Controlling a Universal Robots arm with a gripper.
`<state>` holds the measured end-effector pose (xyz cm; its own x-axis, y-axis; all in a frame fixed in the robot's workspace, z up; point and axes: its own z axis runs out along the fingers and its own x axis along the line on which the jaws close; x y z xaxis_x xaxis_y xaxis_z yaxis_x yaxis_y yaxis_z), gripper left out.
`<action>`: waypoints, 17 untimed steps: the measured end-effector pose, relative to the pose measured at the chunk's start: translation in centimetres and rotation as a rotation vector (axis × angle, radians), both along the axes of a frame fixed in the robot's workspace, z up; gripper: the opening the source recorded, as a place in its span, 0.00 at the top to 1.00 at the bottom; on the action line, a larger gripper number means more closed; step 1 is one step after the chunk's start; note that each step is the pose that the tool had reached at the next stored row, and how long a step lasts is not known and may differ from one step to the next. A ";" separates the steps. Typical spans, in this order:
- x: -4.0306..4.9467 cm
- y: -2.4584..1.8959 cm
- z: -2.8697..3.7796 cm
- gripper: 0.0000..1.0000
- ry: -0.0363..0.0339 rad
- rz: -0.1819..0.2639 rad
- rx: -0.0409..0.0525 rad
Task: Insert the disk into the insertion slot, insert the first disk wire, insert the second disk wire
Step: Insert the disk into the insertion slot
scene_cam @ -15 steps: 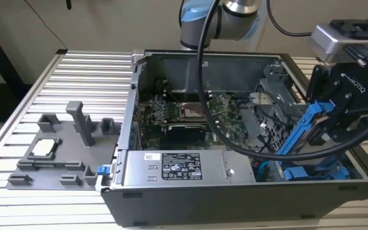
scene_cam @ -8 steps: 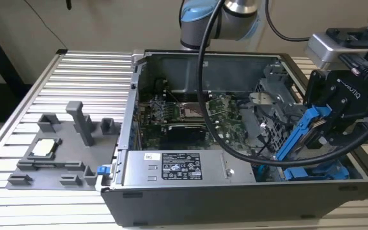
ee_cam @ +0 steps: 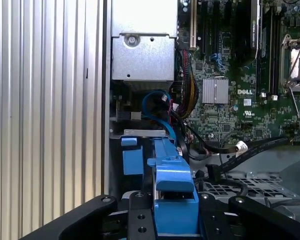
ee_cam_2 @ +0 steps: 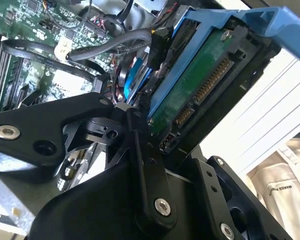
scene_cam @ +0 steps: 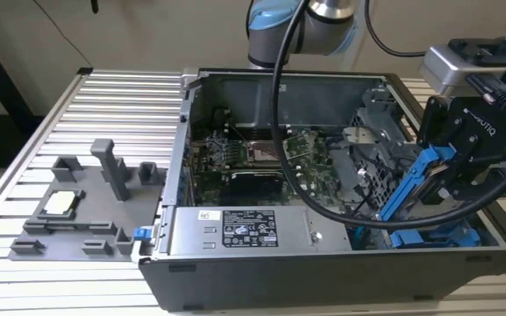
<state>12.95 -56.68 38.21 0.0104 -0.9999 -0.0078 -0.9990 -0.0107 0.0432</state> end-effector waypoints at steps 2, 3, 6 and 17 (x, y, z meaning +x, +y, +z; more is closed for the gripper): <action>0.01 0.00 0.00 0.66 -0.0002 0.000 0.0002; 0.01 0.00 0.00 0.60 0.0000 0.000 0.0001; 0.00 0.00 0.00 0.53 0.0000 0.000 0.0000; -0.01 0.07 1.39 0.53 -0.0014 0.000 -0.0037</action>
